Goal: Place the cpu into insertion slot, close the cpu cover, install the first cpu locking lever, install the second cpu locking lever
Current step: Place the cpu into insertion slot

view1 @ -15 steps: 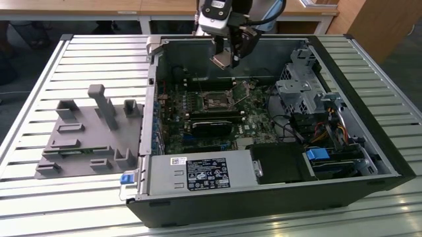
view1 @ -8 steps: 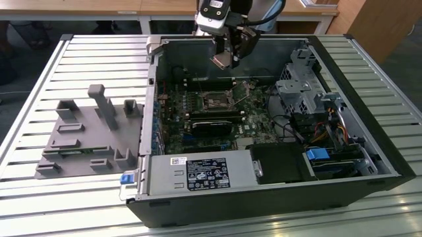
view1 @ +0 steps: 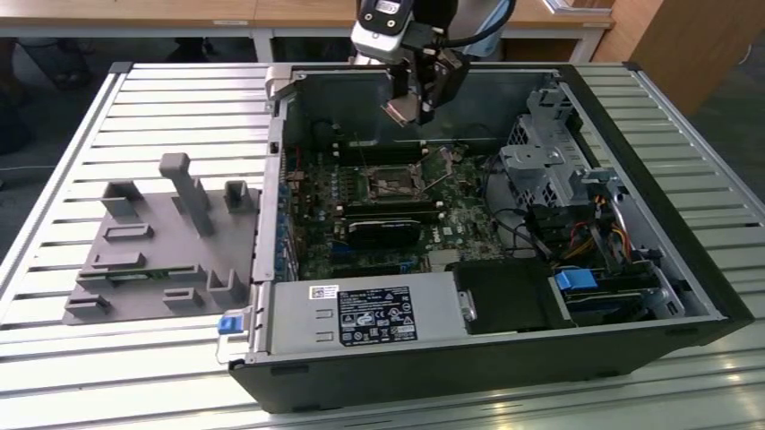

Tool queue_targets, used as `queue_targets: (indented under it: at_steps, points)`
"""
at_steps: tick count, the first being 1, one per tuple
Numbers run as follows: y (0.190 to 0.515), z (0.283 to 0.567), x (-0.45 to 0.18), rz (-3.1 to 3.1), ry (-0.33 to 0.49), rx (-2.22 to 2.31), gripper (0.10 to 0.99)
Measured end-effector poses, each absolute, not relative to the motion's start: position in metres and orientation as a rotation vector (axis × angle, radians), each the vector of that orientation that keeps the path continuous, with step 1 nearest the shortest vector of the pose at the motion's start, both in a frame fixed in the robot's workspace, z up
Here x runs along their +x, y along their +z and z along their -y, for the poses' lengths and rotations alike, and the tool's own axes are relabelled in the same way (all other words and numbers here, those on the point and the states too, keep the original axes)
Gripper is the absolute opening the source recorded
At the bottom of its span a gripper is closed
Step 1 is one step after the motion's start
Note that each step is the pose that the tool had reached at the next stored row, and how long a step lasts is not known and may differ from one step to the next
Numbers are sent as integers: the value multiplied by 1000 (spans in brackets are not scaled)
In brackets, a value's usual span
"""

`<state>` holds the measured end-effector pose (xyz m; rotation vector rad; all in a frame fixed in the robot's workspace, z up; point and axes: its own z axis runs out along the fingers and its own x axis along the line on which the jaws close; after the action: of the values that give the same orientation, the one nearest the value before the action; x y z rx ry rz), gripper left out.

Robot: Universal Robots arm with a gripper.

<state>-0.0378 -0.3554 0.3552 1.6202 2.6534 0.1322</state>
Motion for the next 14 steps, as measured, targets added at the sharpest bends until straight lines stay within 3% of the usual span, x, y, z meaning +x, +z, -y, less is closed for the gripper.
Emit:
queue_targets:
  at_steps: [14]
  points:
    - [352, 355, -38, -2460, 126, 1887, 541]
